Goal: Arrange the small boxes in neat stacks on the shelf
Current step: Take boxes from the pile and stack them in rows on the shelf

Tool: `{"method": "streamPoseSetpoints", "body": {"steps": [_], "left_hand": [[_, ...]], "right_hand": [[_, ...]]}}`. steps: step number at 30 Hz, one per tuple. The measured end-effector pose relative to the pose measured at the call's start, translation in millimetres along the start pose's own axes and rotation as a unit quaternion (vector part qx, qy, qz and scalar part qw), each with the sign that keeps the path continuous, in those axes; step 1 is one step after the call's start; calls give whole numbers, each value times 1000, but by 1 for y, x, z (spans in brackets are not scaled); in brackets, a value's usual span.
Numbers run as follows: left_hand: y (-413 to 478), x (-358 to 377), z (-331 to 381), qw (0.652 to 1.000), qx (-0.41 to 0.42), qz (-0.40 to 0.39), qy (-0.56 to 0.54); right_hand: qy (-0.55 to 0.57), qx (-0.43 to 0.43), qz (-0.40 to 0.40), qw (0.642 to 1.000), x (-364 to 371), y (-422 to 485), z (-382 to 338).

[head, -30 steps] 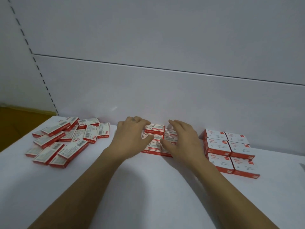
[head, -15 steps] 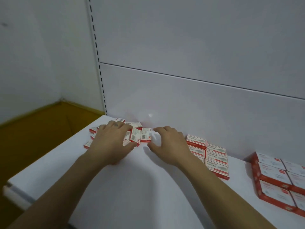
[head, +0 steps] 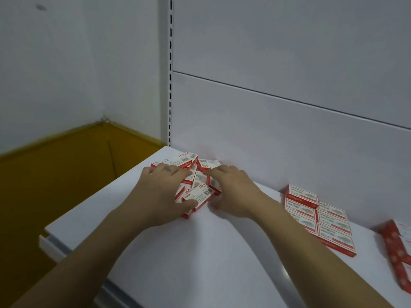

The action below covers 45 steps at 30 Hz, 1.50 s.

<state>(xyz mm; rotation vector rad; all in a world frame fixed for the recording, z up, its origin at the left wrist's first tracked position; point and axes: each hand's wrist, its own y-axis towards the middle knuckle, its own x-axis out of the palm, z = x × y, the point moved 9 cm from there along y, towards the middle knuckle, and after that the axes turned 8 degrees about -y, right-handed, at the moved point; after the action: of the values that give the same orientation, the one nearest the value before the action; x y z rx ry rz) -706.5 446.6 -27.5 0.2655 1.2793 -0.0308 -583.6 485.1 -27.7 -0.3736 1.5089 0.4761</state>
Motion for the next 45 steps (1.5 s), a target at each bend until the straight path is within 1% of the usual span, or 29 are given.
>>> {"method": "streamPoseSetpoints", "body": {"steps": [3, 5, 11, 14, 20, 24, 26, 28, 33, 40, 45], "left_hand": [[0, 2, 2, 1000, 23, -4, -11], [0, 5, 3, 999, 29, -12, -21], [1, 6, 0, 999, 33, -7, -39], [3, 5, -2, 999, 24, -12, -39], [7, 2, 5, 999, 23, -9, -39], [14, -1, 20, 998, 39, -9, -45], [18, -3, 33, 997, 50, -12, -51], [23, -4, 52, 996, 63, -12, -67], [31, -4, 118, 985, 136, 10, -106], [39, 11, 217, 967, 215, -5, -139], [37, 23, 264, 956, 237, -6, -175]], "right_hand": [[-44, -40, -1, 998, -3, -1, -14], [-59, -47, -2, 997, -5, 2, -17], [-76, -45, -15, 996, -3, 8, -22], [-82, -42, -9, 996, -2, 11, -23], [-44, -17, 42, 998, -23, 4, -11], [22, 48, 59, 997, -39, -15, 17], [65, 89, 64, 992, -45, -30, 36], [83, 123, 77, 986, -49, -48, 56], [136, 203, 111, 963, -52, -105, 105], [163, 291, 147, 931, -60, -183, 165], [168, 321, 164, 917, -61, -223, 188]]}}
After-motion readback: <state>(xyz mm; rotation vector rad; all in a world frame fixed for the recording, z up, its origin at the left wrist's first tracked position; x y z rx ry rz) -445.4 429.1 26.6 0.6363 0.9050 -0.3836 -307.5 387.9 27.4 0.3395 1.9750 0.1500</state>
